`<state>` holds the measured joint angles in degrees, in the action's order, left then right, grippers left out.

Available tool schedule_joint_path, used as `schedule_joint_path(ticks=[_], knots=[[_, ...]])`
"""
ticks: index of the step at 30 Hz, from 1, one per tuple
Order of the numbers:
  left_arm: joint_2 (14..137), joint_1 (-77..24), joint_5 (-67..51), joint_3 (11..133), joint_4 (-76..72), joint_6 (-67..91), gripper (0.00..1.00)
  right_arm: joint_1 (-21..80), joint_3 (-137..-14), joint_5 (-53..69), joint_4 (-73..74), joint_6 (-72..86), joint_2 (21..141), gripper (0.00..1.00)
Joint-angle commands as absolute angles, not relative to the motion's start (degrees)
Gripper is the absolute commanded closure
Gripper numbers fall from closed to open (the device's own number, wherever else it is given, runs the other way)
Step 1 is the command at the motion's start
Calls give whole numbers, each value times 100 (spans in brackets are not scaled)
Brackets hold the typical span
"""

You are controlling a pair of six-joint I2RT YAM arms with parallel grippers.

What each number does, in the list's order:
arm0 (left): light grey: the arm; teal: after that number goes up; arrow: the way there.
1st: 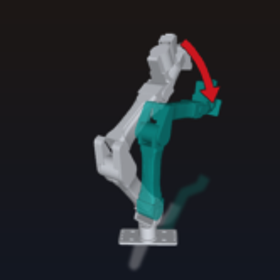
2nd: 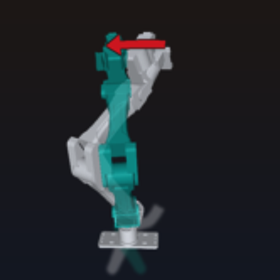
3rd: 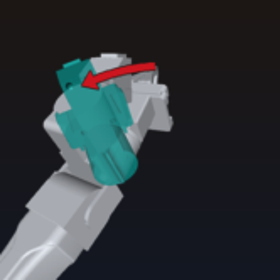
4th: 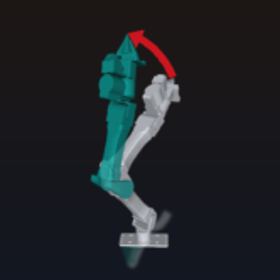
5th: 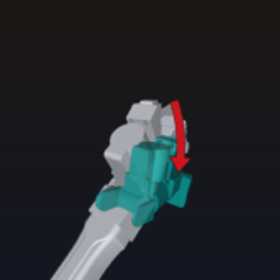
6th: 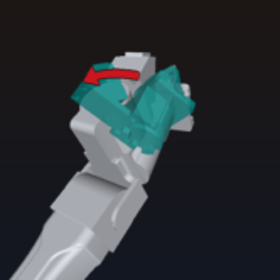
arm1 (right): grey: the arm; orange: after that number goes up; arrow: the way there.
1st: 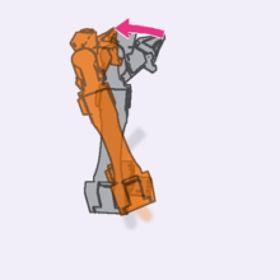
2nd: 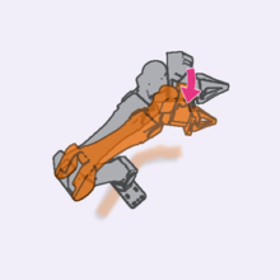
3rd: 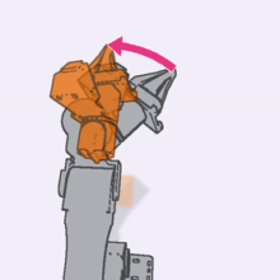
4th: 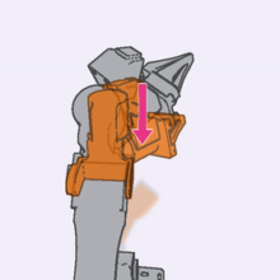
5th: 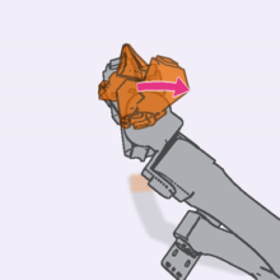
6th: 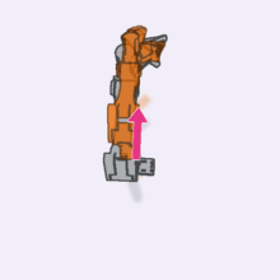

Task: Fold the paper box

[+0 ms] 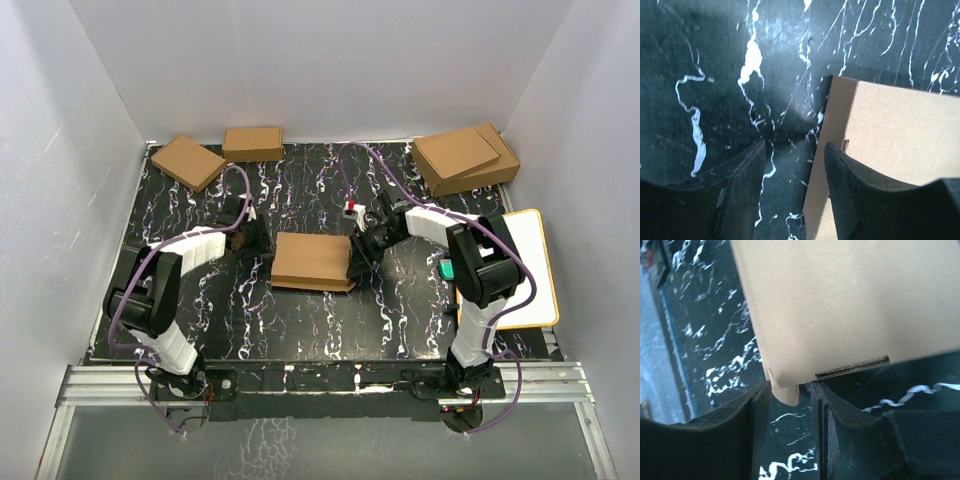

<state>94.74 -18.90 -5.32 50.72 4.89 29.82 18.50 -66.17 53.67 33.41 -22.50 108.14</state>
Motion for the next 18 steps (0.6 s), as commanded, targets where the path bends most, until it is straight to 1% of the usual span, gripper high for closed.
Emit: schedule_joint_path(ticks=[1, 9, 14, 18], knots=[[9676, -1955, -1022, 5430, 433, 2748, 49, 2219, -6463, 6227, 3523, -2819, 10512, 58], [9935, -1884, -962, 6036, 813, 2351, 44, 2943, -6296, 6038, 3703, -3338, 10193, 57], [9890, -1795, -600, 6562, 1278, 2048, 38, 2954, -6286, 5997, 4115, -4062, 10038, 57], [9489, -1793, -242, 6898, 1711, 1857, 37, 2944, -6218, 6105, 4516, -4765, 9480, 57]])
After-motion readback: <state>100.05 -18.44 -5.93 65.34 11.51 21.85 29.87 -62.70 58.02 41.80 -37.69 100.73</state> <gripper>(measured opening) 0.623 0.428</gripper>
